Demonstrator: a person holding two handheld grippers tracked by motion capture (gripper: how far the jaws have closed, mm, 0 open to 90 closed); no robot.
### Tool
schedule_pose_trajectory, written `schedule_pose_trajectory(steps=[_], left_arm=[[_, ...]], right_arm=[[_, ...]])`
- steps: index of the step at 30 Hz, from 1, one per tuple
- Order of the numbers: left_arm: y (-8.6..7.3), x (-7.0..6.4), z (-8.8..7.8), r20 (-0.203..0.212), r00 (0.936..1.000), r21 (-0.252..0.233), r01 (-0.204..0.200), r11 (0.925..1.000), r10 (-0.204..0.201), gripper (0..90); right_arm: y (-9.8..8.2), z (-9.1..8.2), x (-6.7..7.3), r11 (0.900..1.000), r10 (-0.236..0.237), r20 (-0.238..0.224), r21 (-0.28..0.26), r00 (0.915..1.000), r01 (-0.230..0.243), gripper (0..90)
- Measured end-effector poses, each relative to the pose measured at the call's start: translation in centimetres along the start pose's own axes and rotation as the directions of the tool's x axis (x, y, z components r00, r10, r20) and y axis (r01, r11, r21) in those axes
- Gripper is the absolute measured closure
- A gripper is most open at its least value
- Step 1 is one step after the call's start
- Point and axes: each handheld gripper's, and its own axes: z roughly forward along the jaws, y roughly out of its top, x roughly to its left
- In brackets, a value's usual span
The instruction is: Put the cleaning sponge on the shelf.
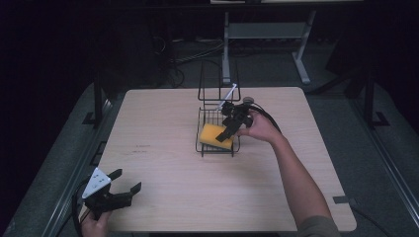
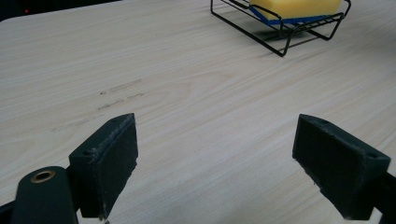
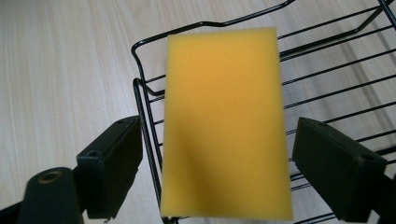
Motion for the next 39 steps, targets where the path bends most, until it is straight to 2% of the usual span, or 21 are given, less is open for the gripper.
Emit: schedule_pose_trajectory(steps=[11,15,17,23,26,32,39], left_arm=[[0.0,0.0,0.1,0.0,1.0,0.002,-0.002,1.0,0.002,13.4],[0.0,0.0,0.1,-0.001,1.0,0.002,-0.002,1.0,0.002,13.4],[0.0,0.0,0.1,-0.001,1.0,0.003,0.0,1.0,0.0,13.4],[0.0,0.0,0.1,0.001,1.0,0.002,-0.003,1.0,0.003,13.4],[0.0,0.0,0.1,0.002,1.0,0.004,-0.005,1.0,0.005,13.4],[0.0,-0.1,0.3,0.003,1.0,0.008,-0.003,1.0,0.003,13.4],[0.0,0.0,0.3,0.004,1.0,0.013,-0.006,0.9999,0.006,13.4]], right_arm=[[-1.2,-0.2,-0.1,0.999,0.041,-0.004,-0.012,0.9991,-0.041,15.2],[-1.4,-0.5,0.0,0.999,0.038,0.006,-0.01,0.9993,-0.038,15.1],[-1.4,-0.9,0.2,0.999,0.028,0.012,-0.031,0.9995,-0.028,15.1],[-1.7,-1.3,0.0,0.999,0.039,0.015,-0.032,0.9991,-0.038,14.9],[-2.3,-1.5,-0.1,0.998,0.042,0.016,-0.043,0.999,-0.041,15.0],[-3.7,-1.8,-0.3,0.996,0.08,0.021,-0.042,0.9965,-0.079,15.0],[-5.0,-2.7,-0.2,0.994,0.094,0.028,-0.058,0.9951,-0.093,15.0]])
